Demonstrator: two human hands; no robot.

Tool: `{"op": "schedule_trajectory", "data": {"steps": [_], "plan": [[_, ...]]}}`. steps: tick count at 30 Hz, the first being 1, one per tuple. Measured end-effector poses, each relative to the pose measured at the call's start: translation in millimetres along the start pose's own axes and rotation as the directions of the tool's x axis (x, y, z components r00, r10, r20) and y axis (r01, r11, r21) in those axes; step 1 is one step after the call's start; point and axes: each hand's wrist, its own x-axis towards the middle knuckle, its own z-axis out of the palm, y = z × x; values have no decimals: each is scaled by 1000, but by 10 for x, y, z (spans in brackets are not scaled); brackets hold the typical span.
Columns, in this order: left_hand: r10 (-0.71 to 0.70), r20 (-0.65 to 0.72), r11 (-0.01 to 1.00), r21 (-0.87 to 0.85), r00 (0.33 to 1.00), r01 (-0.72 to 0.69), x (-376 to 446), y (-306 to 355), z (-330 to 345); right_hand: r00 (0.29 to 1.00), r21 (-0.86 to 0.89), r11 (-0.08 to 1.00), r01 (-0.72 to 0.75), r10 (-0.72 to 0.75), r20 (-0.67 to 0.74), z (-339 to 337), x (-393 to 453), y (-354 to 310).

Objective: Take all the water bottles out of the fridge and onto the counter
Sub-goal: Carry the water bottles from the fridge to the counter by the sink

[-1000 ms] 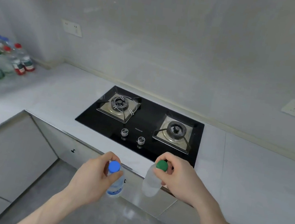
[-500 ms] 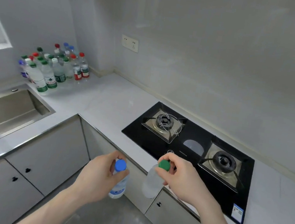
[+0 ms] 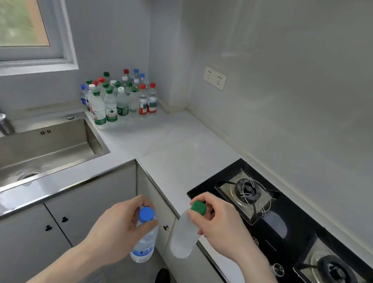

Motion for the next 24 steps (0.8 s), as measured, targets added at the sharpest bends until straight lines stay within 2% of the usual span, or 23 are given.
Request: {"op": "schedule_trajectory", "data": {"steps": [7,18,24], "plan": [[-45,-62,998,40,997,47,639,-174,-205,997,79,994,81,-82,12,62,921,-31],[-118,-196,991,35,973,128,1994,-322,-516,978,18,985,170,-171,123,-199,2553,-105],[-161,-264,985,22,951,172,2352,-435,-763,964,-33,975,221,-213,162,-174,3223,-232]]}}
